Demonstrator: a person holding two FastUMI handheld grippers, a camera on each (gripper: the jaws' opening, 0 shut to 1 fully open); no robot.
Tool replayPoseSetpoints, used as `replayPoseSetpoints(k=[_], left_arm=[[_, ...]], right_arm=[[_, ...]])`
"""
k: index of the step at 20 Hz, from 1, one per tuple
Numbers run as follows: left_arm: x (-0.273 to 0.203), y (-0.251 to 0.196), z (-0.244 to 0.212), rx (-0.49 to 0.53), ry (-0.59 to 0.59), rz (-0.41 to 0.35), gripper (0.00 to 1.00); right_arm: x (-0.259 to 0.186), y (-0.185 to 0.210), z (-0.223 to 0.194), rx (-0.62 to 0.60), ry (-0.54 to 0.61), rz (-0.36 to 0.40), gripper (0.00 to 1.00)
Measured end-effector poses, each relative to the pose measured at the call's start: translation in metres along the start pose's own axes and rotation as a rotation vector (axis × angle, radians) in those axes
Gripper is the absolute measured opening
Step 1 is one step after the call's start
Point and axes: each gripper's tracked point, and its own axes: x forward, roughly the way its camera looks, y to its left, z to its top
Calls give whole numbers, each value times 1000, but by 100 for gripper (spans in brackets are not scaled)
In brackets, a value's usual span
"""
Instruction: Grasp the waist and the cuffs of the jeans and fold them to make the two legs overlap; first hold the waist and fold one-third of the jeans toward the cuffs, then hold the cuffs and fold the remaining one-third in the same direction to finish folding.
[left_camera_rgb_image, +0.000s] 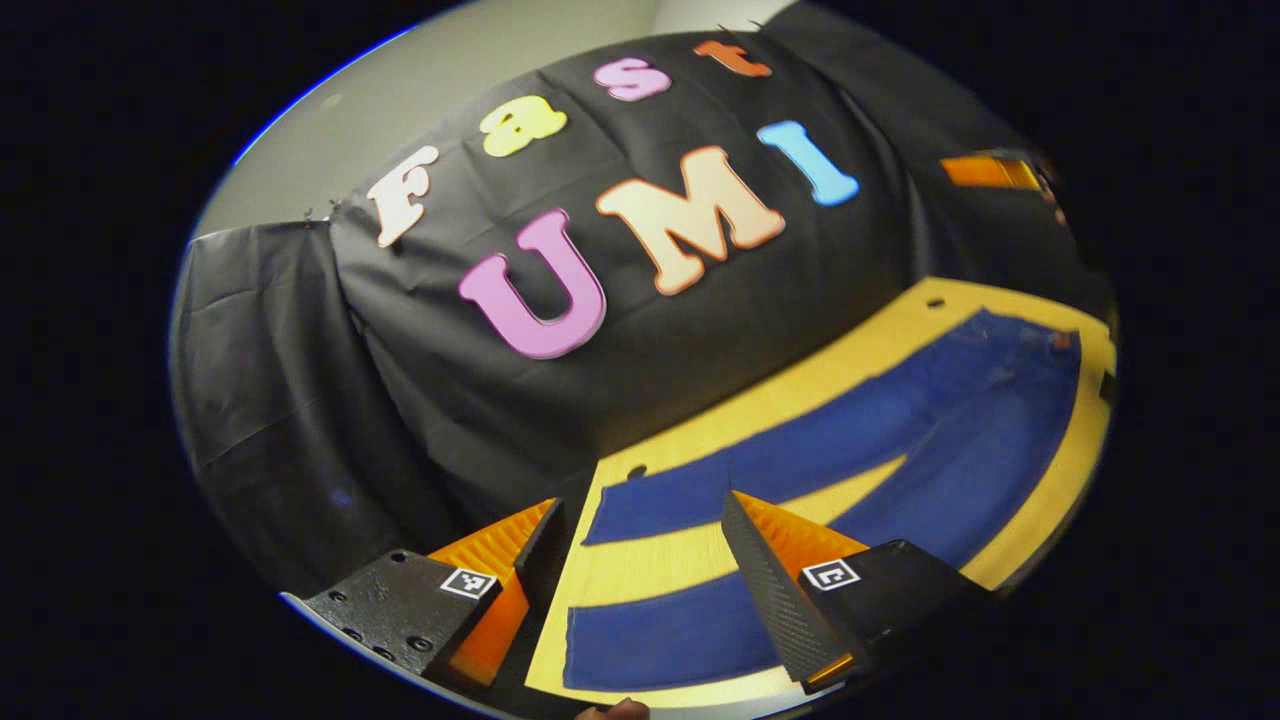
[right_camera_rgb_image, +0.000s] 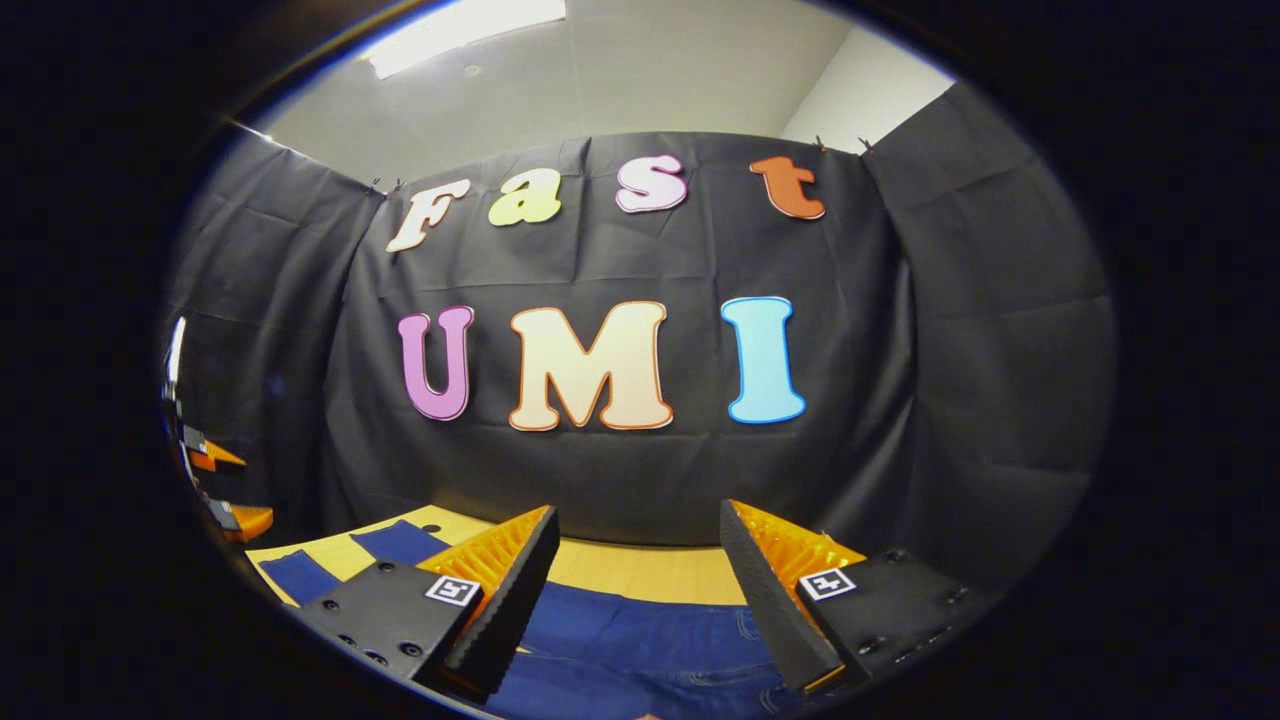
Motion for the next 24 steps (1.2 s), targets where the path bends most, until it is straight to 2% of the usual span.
replayPoseSetpoints(k=[3, 6, 10, 11, 12, 17, 18, 19, 23, 24], left_arm=[[-1, 1, -61, 24, 130, -29, 95], [3, 5, -108, 171, 217, -59, 95], [-3, -12, -171, 273, 344, -176, 96], [-3, -13, -180, 310, 364, -195, 100], [-5, -15, -190, 348, 386, -215, 96], [-15, -22, -229, 509, 468, -339, 96], [-16, -23, -237, 523, 490, -359, 100], [-17, -23, -243, 537, 510, -370, 96], [-19, -25, -265, 644, 568, -394, 96], [-21, -24, -272, 680, 586, -405, 100]], right_arm=[[9, 7, -8, -27, 14, -9, 99], [13, 18, -10, -41, 21, -11, 99], [19, 24, -20, -72, 48, -13, 100], [21, 22, -23, -81, 55, -18, 99], [21, 22, -26, -85, 63, -21, 99], [24, 22, -43, -98, 108, -32, 99], [24, 22, -44, -102, 114, -35, 99], [24, 22, -48, -104, 120, -36, 99], [26, 18, -57, -111, 147, -50, 99], [27, 17, -60, -113, 152, -54, 99]])
